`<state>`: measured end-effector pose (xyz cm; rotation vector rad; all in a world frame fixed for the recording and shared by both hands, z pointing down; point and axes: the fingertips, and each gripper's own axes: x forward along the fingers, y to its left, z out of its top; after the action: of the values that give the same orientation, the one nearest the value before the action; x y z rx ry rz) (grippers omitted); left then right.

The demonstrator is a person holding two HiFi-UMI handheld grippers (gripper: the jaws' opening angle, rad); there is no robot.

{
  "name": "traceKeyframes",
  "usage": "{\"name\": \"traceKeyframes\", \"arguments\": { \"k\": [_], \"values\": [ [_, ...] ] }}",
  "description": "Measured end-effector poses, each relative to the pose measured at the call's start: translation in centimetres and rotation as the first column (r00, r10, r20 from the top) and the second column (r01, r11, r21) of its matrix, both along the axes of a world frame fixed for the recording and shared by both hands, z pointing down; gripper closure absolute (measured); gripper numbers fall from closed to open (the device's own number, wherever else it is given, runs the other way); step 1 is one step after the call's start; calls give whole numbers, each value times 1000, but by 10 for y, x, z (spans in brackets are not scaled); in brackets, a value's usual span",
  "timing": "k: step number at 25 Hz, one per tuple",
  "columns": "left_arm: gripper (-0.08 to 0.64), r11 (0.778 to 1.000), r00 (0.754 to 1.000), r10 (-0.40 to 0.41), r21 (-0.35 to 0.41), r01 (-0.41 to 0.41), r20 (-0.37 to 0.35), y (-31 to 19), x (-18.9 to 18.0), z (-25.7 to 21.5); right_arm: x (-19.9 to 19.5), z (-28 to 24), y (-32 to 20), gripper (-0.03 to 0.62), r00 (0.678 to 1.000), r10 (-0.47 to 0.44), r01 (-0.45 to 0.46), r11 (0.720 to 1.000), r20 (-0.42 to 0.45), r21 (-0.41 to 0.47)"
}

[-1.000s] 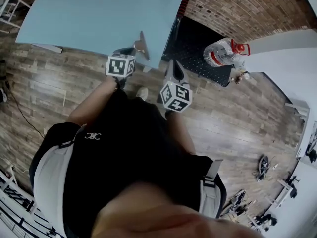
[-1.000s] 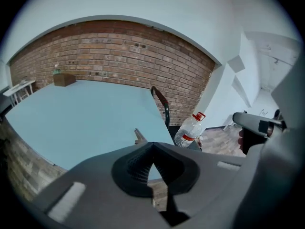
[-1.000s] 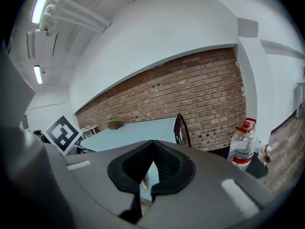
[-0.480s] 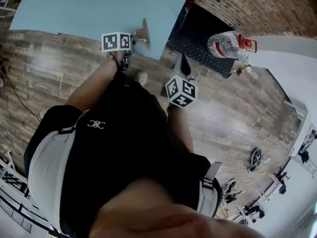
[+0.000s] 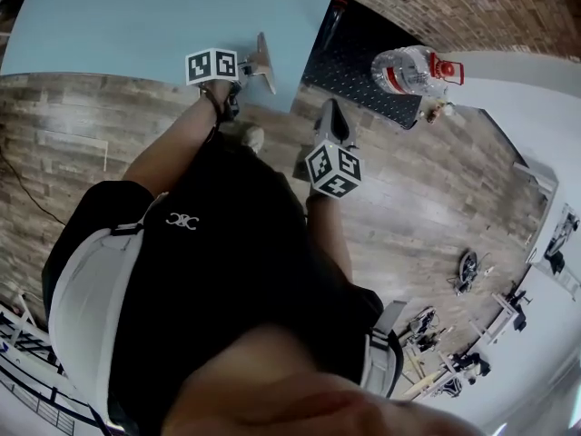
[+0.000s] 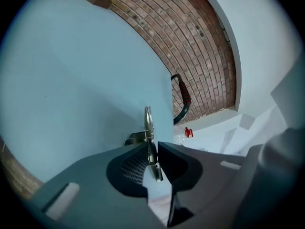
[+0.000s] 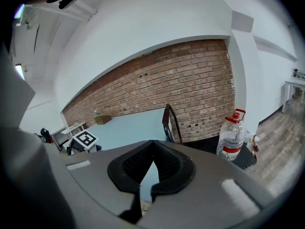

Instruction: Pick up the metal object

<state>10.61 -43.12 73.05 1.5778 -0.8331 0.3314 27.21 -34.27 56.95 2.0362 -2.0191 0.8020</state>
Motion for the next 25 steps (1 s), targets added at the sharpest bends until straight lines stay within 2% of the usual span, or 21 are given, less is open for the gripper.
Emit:
{"name": "traceKeyframes", "arguments": {
  "k": [5,9,14,17,20,23,25],
  "values": [
    [551,999,994,0,-35,-4,-110,-7,11,-3,-7,-3,-6,578,1000,7,-7,1000,-6,-8],
    [555,999,991,34,-31,-38,-133,-8,16,-5,-10,-1,-8,578,1000,10,-10,1000,-7,-9],
    [557,994,992,81,79,-74,-98,-19,19,-23,-10,-4,-18,578,1000,-4,4,1000,-6,3],
    [557,980,991,106,178,-91,-78,-30,18,-43,-16,-6,-28,578,1000,-25,26,999,-5,19],
    [558,940,987,157,311,-140,-30,-38,14,-70,-26,-10,-37,578,999,-53,53,998,-3,33],
    [558,884,983,164,431,-181,77,-46,8,-94,-34,-14,-47,578,997,-82,81,995,-2,50],
    [558,837,975,149,505,-213,164,-53,2,-113,-39,-17,-54,578,995,-99,99,993,-1,63]
  ]
}}
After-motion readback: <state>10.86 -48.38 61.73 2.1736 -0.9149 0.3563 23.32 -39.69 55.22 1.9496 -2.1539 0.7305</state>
